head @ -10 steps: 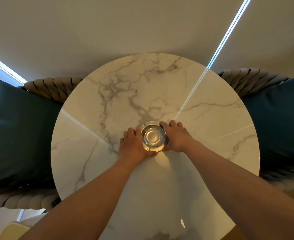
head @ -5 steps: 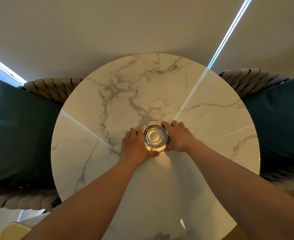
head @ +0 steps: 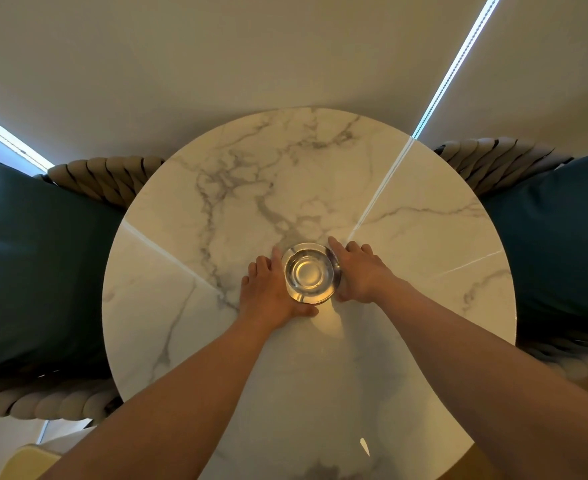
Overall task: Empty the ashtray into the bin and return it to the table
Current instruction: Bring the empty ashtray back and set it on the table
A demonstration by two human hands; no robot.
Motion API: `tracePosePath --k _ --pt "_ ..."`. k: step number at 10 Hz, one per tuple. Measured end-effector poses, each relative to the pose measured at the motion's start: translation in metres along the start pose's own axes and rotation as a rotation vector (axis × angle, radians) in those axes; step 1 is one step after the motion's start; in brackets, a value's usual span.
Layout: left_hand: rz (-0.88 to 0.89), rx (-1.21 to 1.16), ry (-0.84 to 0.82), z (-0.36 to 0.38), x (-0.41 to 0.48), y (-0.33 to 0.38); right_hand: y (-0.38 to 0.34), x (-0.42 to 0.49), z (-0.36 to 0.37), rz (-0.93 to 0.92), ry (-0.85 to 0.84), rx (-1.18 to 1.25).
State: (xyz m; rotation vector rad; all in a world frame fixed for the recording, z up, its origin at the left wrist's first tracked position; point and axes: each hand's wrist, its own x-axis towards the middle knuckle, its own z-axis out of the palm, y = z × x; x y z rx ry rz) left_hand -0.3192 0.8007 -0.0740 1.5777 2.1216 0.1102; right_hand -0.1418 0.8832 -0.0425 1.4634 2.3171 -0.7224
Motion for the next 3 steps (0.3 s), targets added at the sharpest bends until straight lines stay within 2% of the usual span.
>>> tracePosePath --k 3 --pt "-0.082 -0.034 0.013 -0.03 -0.031 -0.048 0.037 -0.042 -0.009 0.148 -0.028 0.053"
